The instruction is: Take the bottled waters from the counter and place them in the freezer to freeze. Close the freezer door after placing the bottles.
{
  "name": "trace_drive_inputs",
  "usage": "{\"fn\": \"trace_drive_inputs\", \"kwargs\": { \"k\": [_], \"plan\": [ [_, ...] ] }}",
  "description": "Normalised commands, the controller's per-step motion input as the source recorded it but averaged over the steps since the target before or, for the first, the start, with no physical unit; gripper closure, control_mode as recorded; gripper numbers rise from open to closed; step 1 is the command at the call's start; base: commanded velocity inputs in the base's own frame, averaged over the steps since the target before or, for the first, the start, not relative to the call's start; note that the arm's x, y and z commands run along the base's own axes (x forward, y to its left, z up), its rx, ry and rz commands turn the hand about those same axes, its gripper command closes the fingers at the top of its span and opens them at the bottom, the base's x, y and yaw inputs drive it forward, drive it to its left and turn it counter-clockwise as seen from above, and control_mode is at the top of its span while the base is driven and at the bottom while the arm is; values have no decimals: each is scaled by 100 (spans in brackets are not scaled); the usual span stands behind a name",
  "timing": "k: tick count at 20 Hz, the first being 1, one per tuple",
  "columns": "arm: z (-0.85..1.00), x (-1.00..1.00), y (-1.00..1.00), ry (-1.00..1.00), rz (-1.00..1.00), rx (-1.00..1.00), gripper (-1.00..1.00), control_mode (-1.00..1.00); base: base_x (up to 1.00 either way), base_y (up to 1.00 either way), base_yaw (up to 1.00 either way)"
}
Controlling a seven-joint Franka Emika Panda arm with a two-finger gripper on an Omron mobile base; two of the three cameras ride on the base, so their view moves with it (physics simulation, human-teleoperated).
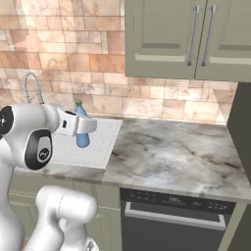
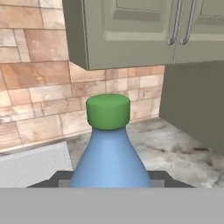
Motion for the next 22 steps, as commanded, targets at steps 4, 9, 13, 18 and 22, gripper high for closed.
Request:
{"fn": "trace_drive_inputs", "kwargs": {
  "k": [4, 9, 13, 18, 22],
  "plan": [
    [8, -42, 10, 0, 10, 0, 100, -100, 0, 0, 0],
    [-11, -31, 0, 0, 11, 11, 100, -100, 0, 0, 0],
    [0, -24, 0, 0, 8, 5, 100, -100, 0, 0, 0],
    [0, -27, 0, -14, 0, 0, 100, -100, 0, 0, 0],
    [0, -21, 7, -18, 2, 0, 100, -100, 0, 0, 0]
  ]
}}
